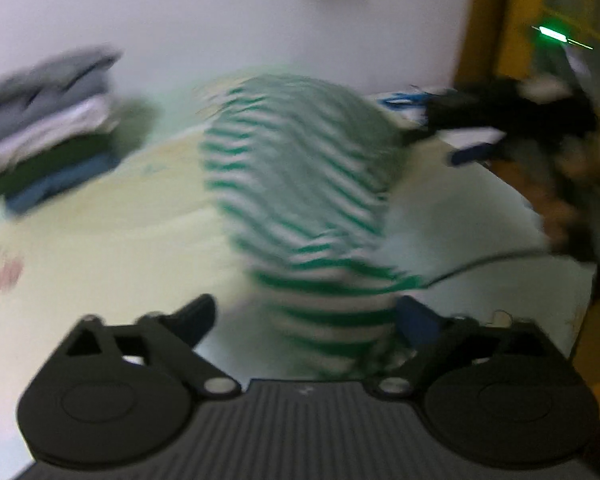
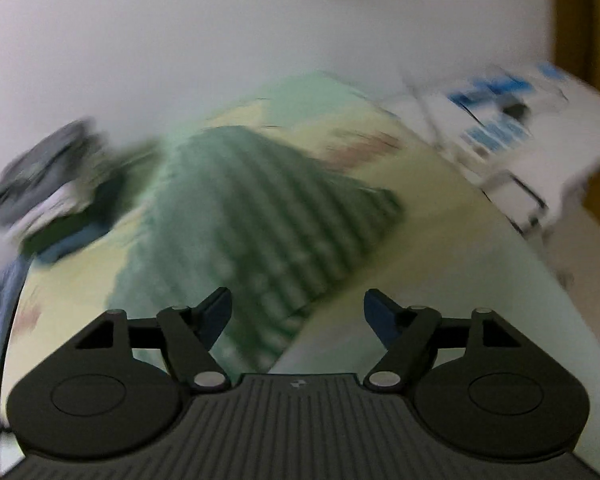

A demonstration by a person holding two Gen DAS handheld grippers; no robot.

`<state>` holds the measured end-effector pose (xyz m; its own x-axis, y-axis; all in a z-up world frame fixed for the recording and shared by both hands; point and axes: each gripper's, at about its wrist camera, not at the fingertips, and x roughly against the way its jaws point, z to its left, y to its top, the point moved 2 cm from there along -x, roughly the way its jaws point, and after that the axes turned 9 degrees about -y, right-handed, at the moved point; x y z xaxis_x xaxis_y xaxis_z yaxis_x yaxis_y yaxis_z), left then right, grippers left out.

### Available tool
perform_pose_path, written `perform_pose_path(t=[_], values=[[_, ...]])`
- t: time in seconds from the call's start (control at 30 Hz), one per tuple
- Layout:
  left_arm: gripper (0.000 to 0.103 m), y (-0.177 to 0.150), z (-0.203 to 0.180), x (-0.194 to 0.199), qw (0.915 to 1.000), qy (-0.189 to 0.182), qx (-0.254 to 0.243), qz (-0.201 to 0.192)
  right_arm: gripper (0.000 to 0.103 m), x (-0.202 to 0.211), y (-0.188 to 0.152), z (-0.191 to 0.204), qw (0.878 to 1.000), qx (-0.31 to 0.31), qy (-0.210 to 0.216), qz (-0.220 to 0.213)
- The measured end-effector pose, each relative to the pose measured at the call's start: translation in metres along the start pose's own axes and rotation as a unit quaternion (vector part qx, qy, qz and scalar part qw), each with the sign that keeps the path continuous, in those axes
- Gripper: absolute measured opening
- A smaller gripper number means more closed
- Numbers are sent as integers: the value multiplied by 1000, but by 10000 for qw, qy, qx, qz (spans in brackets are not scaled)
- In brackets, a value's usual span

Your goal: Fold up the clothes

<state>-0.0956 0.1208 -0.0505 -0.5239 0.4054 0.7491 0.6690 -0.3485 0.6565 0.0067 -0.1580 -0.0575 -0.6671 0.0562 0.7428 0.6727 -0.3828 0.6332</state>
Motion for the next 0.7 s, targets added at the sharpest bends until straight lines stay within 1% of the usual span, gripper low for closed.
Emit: perform_pose_path(t=[0.1,0.13,0.17,0.2,0.23,0.27,0.3,0.33,0.37,0.4,0.43,0.47,0.53,0.57,0.63,0.7], values=[[100,3,-19,-15,9993,-41,-317,174,76,-31,12,-20,9984,-534,-119,100],[93,5,-26,-21,9988,-55,-422,232,76,-39,18,-26,9974,-695,-128,131],[82,6,-32,-26,9982,-69,-528,290,76,-47,23,-31,9965,-817,-66,153],[74,7,-39,-31,9974,-82,-633,347,76,-55,27,-34,9958,-902,-2,172],[58,8,-41,-34,9971,-110,-643,399,76,-63,29,-37,9950,-985,44,186],[54,9,-37,-34,9979,-169,-448,439,76,-70,31,-39,9938,-1080,144,212],[54,11,-32,-33,9983,-228,-252,478,71,-77,33,-40,9922,-1186,290,249],[58,12,-27,-32,9984,-275,-81,483,53,-81,34,-39,9906,-1243,477,302],[66,13,-23,-27,9988,-276,18,405,41,-83,36,-36,9901,-1184,667,352],[75,13,-19,-20,9993,-205,58,298,20,-82,39,-33,9913,-1017,757,347],[90,14,-17,-14,9998,-70,62,164,11,-78,43,-28,9934,-800,773,281],[99,14,-15,-7,10000,62,70,35,11,-69,45,-19,9948,-573,830,141],[100,14,-5,9,9994,250,177,-128,9,-46,49,1,9944,-114,1024,-226],[100,13,1,16,9989,342,268,-177,9,-33,51,13,9921,151,1169,-425],[100,9,13,25,9966,594,517,-225,9,-7,52,42,9820,694,1561,-804],[100,4,26,35,9919,958,797,-258,9,18,47,73,9659,1172,2083,-994]])
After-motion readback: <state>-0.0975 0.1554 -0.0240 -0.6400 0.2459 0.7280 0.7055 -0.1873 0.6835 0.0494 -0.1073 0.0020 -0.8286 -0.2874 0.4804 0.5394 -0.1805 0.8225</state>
